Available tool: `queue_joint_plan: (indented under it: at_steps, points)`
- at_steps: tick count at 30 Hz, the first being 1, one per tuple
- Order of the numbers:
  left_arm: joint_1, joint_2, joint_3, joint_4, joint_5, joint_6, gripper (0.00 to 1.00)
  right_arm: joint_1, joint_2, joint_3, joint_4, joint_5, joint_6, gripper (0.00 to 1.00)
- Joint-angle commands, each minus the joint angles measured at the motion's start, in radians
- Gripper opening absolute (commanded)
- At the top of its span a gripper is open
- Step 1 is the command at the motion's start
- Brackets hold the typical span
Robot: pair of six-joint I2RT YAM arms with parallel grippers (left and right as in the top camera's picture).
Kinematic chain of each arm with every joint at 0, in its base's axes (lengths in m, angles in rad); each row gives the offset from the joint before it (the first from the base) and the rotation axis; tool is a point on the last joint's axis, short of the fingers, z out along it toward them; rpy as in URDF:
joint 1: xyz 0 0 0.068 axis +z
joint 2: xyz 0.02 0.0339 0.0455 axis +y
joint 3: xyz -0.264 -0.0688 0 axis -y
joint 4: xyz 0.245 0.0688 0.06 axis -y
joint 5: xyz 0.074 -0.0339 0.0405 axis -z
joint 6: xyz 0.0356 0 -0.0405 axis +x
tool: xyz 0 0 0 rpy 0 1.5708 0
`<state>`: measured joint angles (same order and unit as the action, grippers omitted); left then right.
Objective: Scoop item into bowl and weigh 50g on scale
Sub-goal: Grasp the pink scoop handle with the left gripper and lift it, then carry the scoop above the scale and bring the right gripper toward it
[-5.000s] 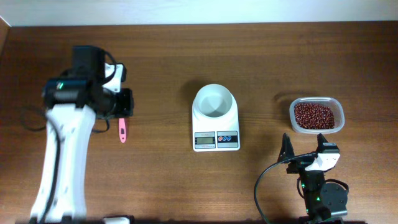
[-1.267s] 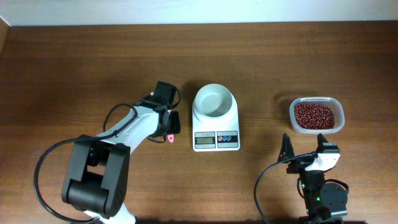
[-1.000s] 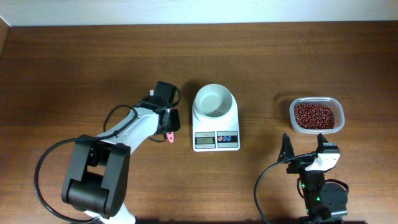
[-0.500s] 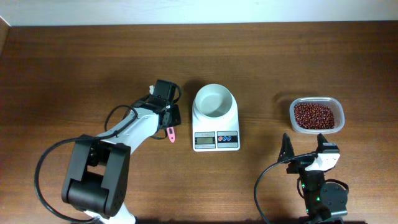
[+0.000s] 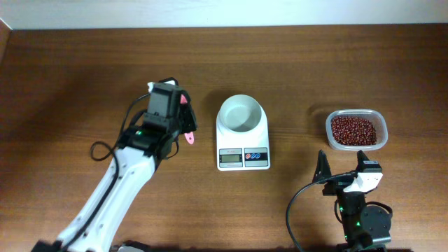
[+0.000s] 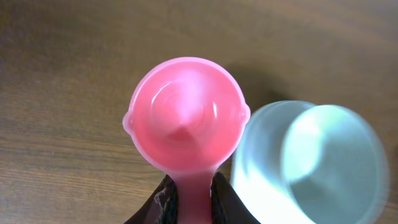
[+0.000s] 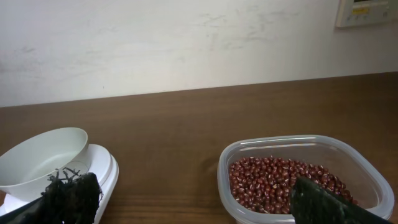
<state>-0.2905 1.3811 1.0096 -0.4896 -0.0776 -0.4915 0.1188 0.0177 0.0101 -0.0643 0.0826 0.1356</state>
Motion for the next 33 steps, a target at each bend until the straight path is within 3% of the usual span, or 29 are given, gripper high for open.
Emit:
queue_joint_plan:
  at_steps: [1,5,6,9,12,16,19,22,26,29,31,33]
  points:
    - [0.003,-0.098,-0.005,-0.036,0.123,-0.043,0.15,0.005,-0.005,-0.005,-0.007,0.015,0.01,0.99]
    - [0.015,-0.119,-0.005,-0.056,0.349,-0.067,0.16,0.005,-0.005,-0.005,-0.006,0.014,0.011,0.99]
    - [0.038,-0.119,-0.005,-0.056,0.463,-0.074,0.16,0.005,-0.005,-0.005,-0.007,-0.013,0.011,0.99]
    - [0.123,-0.119,-0.005,-0.058,0.766,-0.077,0.15,0.005,-0.005,-0.005,-0.009,-0.135,0.011,0.99]
    - [0.154,-0.119,-0.005,-0.071,0.925,-0.076,0.14,0.005,-0.005,-0.005,0.003,-0.283,0.063,0.98]
    - [0.154,-0.119,-0.005,-0.073,0.977,-0.079,0.12,0.005,-0.005,0.061,-0.057,-0.354,0.14,0.99]
    - [0.154,-0.119,-0.005,-0.072,0.977,-0.129,0.13,0.005,0.027,0.256,-0.216,-0.428,0.195,0.99]
    - [0.154,-0.119,-0.005,-0.072,0.977,-0.245,0.13,0.005,0.18,0.531,-0.47,-0.492,0.191,0.99]
    - [0.154,-0.119,-0.005,-0.072,1.007,-0.351,0.13,0.005,0.512,0.876,-0.799,-0.671,0.105,0.99]
    - [0.154,-0.119,-0.005,-0.072,1.007,-0.357,0.13,0.005,0.682,0.983,-0.842,-1.001,0.106,0.99]
    - [0.154,-0.119,-0.005,-0.072,1.006,-0.357,0.13,0.005,0.766,0.983,-0.842,-1.074,0.108,0.99]
    - [0.154,-0.119,-0.005,-0.065,0.998,-0.357,0.13,0.005,0.839,0.983,-0.848,-1.075,0.174,0.82]
